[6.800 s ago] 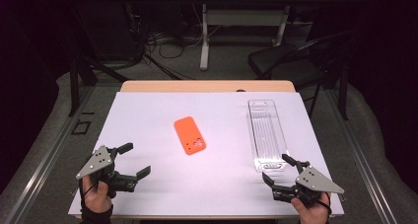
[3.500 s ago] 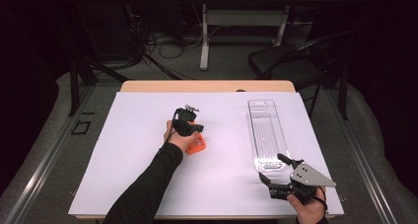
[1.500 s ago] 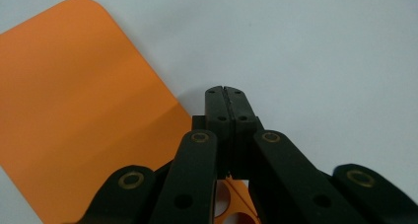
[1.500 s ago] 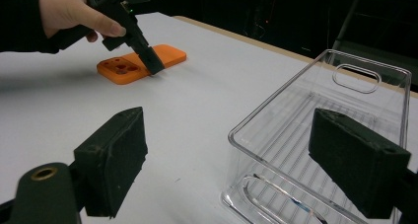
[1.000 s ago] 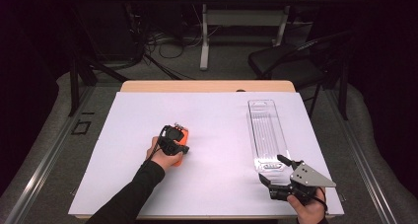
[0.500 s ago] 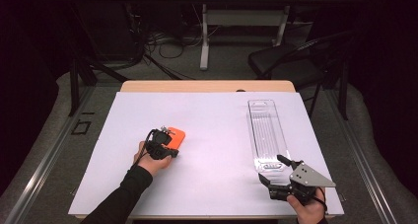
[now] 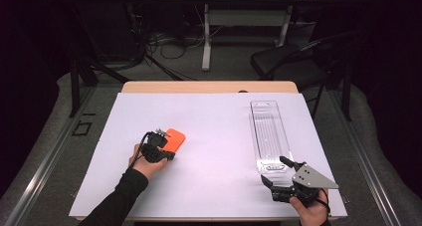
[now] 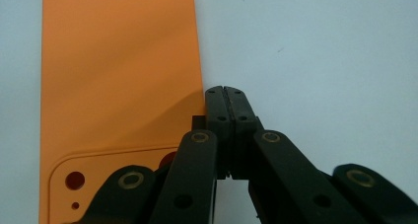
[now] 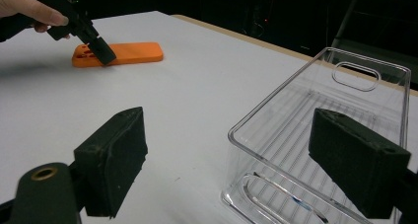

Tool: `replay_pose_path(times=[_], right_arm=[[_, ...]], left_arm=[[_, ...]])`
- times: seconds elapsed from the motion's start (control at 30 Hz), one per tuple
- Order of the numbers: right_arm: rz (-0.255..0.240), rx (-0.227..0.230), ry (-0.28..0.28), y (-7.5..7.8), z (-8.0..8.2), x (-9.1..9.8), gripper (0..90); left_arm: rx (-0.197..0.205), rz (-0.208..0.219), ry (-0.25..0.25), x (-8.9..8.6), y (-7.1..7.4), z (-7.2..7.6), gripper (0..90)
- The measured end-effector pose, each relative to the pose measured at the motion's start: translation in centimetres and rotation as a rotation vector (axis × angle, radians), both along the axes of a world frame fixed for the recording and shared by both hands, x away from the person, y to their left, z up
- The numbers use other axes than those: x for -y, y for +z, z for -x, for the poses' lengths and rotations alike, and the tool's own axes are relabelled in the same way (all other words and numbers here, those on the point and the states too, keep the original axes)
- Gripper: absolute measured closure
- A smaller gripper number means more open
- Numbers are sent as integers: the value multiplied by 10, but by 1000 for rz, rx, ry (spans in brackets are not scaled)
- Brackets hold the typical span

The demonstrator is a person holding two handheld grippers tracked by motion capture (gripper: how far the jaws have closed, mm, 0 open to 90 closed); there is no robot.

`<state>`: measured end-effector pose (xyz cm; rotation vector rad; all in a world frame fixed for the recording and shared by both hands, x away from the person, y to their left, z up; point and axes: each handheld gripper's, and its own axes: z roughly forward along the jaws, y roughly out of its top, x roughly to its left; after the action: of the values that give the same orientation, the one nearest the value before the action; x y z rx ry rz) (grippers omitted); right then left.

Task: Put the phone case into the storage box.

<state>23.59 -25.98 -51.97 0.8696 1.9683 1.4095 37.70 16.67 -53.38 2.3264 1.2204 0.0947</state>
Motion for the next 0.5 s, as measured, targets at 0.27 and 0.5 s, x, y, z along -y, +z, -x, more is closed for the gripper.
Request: replay_pose_path(times=[0.27,0.5], right_arm=[[0,1,0,0,0,0,142],[1,0,1,0,0,-1,142]], left_arm=[[3,2,8,-3,0,1,900],[19,28,11,-7,5,3,900]])
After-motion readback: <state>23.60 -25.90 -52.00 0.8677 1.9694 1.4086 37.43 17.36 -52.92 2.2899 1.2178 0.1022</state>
